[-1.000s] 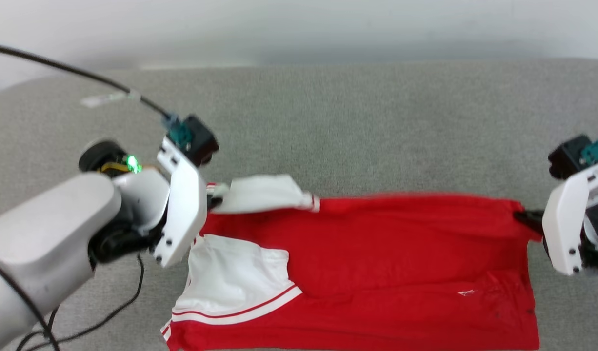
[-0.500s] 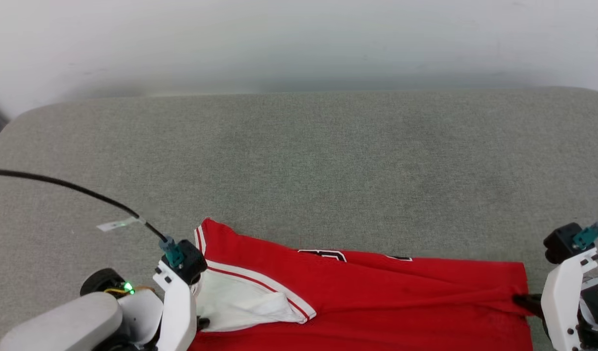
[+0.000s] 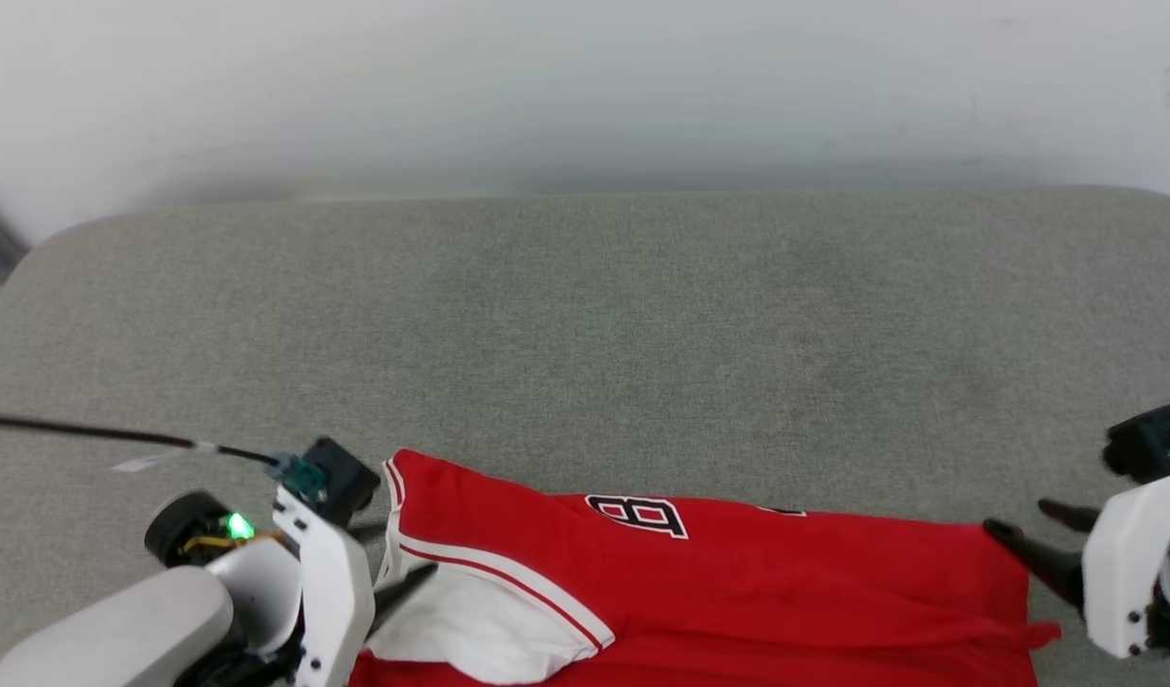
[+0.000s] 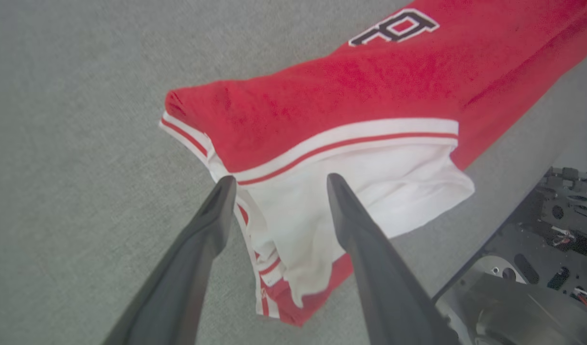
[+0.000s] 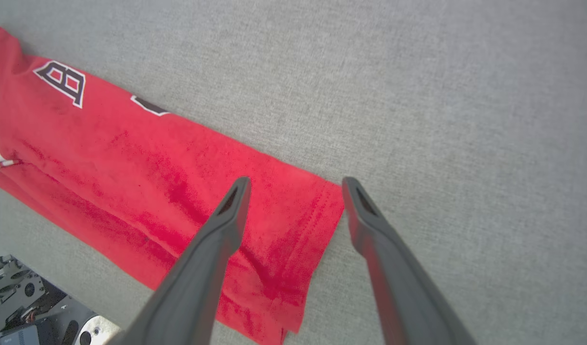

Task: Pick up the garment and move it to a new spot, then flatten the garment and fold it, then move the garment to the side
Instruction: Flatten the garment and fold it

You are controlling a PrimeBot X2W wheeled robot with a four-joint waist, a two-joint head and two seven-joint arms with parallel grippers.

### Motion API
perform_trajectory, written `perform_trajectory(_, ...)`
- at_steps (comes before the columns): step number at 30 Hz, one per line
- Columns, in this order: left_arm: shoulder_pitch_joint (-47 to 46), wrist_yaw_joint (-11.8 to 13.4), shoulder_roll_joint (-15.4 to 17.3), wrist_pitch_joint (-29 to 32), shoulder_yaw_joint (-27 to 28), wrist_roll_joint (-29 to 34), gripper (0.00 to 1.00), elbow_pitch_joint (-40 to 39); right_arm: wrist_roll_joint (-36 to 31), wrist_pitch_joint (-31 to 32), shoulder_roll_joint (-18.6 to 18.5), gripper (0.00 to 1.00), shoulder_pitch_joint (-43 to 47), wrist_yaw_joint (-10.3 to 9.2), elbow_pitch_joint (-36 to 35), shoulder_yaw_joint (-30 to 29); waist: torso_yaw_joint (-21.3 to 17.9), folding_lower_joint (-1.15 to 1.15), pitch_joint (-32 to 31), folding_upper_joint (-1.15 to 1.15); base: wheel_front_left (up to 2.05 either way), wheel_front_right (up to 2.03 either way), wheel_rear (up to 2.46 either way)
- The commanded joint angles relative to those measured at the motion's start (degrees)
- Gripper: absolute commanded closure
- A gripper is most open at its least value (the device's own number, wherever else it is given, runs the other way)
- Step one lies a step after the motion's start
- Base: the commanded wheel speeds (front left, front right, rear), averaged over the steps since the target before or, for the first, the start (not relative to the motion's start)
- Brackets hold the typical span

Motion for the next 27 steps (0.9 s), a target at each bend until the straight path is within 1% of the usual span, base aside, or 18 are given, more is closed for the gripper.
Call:
perform_trajectory(1, -0.86, 1.06, 0.04, -2.13, 1.23, 0.51, 0.00, -0.66, 0.61, -1.04, -0.40, 0.00, 1.49, -0.02, -0.81, -1.22, 0.32, 0.01, -0.60, 0.00, 0.00, 0.00, 0.00)
perform_trajectory(3, -1.16, 3.60, 0.08, -6.93, 2.77, 3.24, 0.00, -1.47, 1.68, -3.12, -0.86, 0.00, 2.95, -0.03, -1.78, -4.90, 0.55, 0.01, -1.00, 0.00, 0.00, 0.00, 0.00)
perform_trajectory(6, 0.16, 7.56, -1.70, -14.02, 4.78, 5.68, 0.00, -1.95, 2.71, -4.74, -1.15, 0.00, 5.88, -0.02, -1.79, -9.72, 0.79, 0.01, -1.21, 0.00, 0.00, 0.00, 0.00)
perform_trajectory(11, 3.46, 14.69, -4.16, -26.66, 8.65, 7.93, 0.00, -0.69, 5.17, -3.89, 0.54, 0.00, 11.13, -0.02, 0.10, -14.95, 1.01, 0.01, -0.75, 0.00, 0.00, 0.00, 0.00)
perform_trajectory(14, 6.04, 19.04, -5.66, -30.83, 11.13, 9.07, 0.00, 0.29, 7.18, -2.64, 2.08, 0.00, 13.55, -0.02, 1.37, -16.92, 1.15, 0.01, -0.24, 0.00, 0.00, 0.00, 0.00)
perform_trajectory(17, 9.15, 23.03, -7.07, -31.96, 14.28, 11.18, 0.00, 0.60, 9.24, -1.70, 3.88, 0.00, 15.45, -0.02, 1.78, -18.25, 1.59, 0.01, 0.27, 0.00, 0.00, 0.00, 0.00)
perform_trajectory(18, 12.56, 26.47, -9.21, -32.13, 19.02, 15.82, 0.00, -0.86, 9.71, -0.92, 5.29, 0.00, 16.41, -0.02, 1.70, -18.50, 2.11, 0.01, 0.91, 0.00, 0.00, 0.00, 0.00)
perform_trajectory(20, 15.83, 28.48, -10.94, -32.15, 23.26, 19.04, 0.00, -1.52, 9.32, -0.41, 6.35, 0.00, 16.64, -0.02, 2.23, -18.36, 2.30, 0.01, 1.39, 0.00, 0.00, 0.00, 0.00)
perform_trajectory(22, 18.86, 29.50, -12.86, -32.16, 27.62, 22.27, 0.00, -2.51, 9.12, 0.13, 7.58, 0.00, 16.80, -0.02, 3.12, -18.11, 2.65, 0.01, 1.78, 0.00, 0.00, 0.00, 0.00)
perform_trajectory(24, 21.70, 29.93, -14.77, -32.17, 31.70, 25.44, 0.00, -3.01, 9.20, 1.01, 8.78, 0.00, 16.72, -0.02, 4.02, -17.74, 2.95, 0.01, 2.11, 0.00, 0.00, 0.00, 0.00)
perform_trajectory(27, 25.60, 29.86, -17.85, -32.18, 37.91, 30.61, 0.00, -4.36, 9.74, 2.60, 10.96, 0.00, 16.43, -0.01, 5.08, -16.45, 3.41, 0.01, 2.62, 0.00, 0.00, 0.00, 0.00)
